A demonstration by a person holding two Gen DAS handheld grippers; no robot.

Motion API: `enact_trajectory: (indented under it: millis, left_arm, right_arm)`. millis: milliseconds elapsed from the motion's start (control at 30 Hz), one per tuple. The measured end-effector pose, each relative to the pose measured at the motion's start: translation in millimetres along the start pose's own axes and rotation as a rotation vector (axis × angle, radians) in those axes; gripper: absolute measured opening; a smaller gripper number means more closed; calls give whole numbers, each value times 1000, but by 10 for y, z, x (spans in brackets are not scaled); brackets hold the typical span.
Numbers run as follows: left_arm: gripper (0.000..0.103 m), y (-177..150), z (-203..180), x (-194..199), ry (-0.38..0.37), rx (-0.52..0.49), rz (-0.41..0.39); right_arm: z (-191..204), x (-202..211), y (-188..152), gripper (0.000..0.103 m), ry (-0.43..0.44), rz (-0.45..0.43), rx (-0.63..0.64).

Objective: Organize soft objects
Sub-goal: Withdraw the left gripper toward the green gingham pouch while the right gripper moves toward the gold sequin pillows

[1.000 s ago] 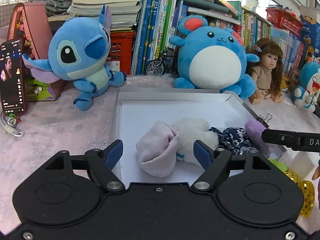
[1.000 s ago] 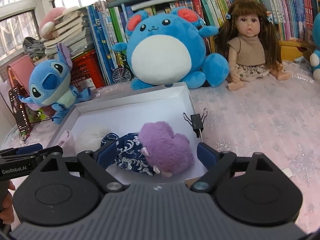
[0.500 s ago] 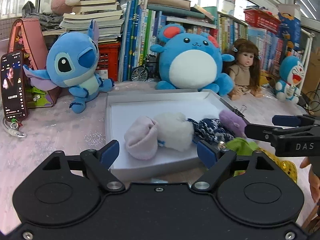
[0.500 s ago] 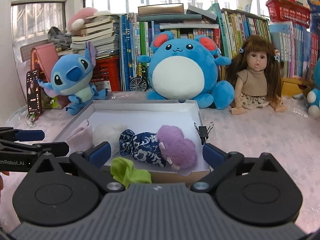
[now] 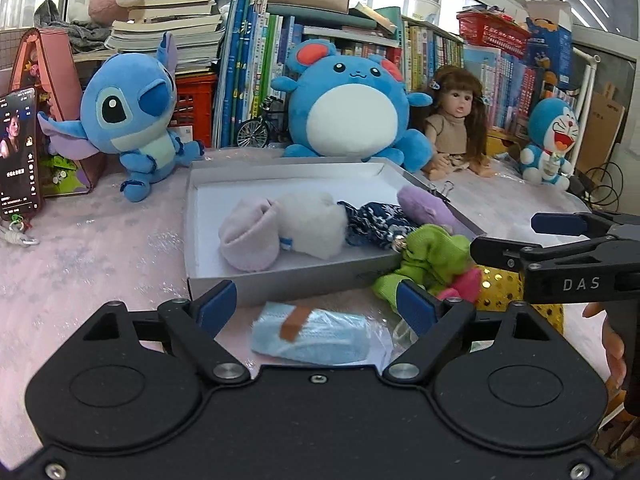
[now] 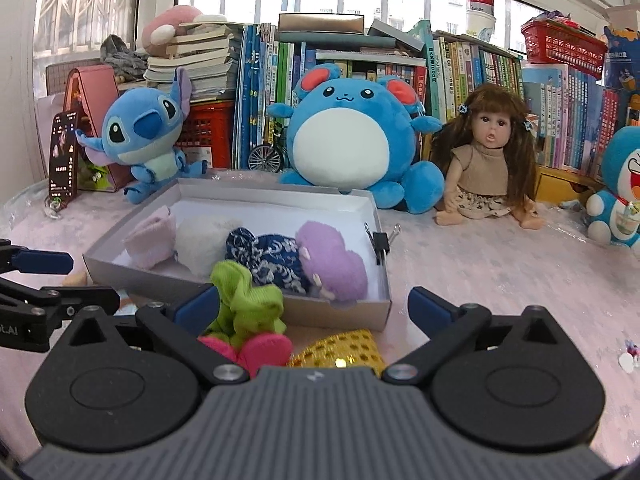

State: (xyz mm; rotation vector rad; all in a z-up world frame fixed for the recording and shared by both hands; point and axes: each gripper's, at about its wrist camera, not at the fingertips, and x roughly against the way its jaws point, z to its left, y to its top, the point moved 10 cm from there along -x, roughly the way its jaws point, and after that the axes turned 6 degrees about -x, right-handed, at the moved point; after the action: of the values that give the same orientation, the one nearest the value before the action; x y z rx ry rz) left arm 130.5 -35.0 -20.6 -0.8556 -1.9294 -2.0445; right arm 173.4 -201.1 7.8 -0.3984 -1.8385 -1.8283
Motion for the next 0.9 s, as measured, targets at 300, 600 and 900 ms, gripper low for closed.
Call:
enact_trajectory:
  millis: [300, 600, 900]
  left_arm:
    - [89, -41, -17, 154, 31, -23, -61]
    - [92, -51, 18, 305, 24, -49, -103]
    - [93, -144, -127, 394, -36, -89, -119]
  right_arm:
    - [-137, 143, -139, 103, -35, -9, -4]
    - [-329, 160, -306, 103, -73, 17, -60]
    - [-408, 161, -470, 103, -94, 45, -74]
